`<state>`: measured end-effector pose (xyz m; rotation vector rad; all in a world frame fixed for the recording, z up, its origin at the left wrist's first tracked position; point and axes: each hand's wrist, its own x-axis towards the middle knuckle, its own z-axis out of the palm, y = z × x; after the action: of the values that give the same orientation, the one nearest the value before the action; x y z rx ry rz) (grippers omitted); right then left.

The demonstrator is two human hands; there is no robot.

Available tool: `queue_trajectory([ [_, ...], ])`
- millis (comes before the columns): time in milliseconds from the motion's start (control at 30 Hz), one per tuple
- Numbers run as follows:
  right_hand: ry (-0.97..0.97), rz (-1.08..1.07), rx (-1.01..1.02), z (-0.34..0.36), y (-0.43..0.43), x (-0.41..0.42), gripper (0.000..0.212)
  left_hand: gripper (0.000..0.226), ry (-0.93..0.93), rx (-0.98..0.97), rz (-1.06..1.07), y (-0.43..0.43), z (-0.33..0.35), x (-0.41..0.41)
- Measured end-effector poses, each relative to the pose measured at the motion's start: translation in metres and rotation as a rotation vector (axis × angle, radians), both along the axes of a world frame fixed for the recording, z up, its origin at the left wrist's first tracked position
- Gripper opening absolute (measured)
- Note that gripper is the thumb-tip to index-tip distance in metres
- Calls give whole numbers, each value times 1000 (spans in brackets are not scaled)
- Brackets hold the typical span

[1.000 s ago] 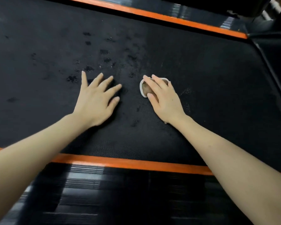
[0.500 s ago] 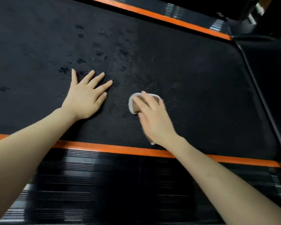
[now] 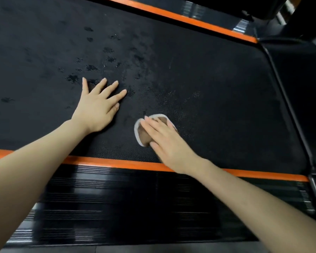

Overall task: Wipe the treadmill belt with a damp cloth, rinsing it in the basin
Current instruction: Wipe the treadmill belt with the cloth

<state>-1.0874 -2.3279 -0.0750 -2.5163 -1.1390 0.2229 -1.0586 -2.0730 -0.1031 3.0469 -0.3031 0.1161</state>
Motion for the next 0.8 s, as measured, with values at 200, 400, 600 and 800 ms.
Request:
queue_trajectory([
  [200, 26, 99, -72, 6, -62, 11, 52, 63, -15, 13, 4, -6, 0, 1],
  [400, 4, 253, 16, -5, 18, 10, 49, 64, 3, 2, 8, -2, 0, 1],
  [600, 52, 244, 2, 1, -57, 17, 38, 64, 0, 7, 15, -2, 0, 0],
  [800, 9, 213, 30, -7, 2, 21, 33, 62, 18, 20, 43, -7, 4, 0],
])
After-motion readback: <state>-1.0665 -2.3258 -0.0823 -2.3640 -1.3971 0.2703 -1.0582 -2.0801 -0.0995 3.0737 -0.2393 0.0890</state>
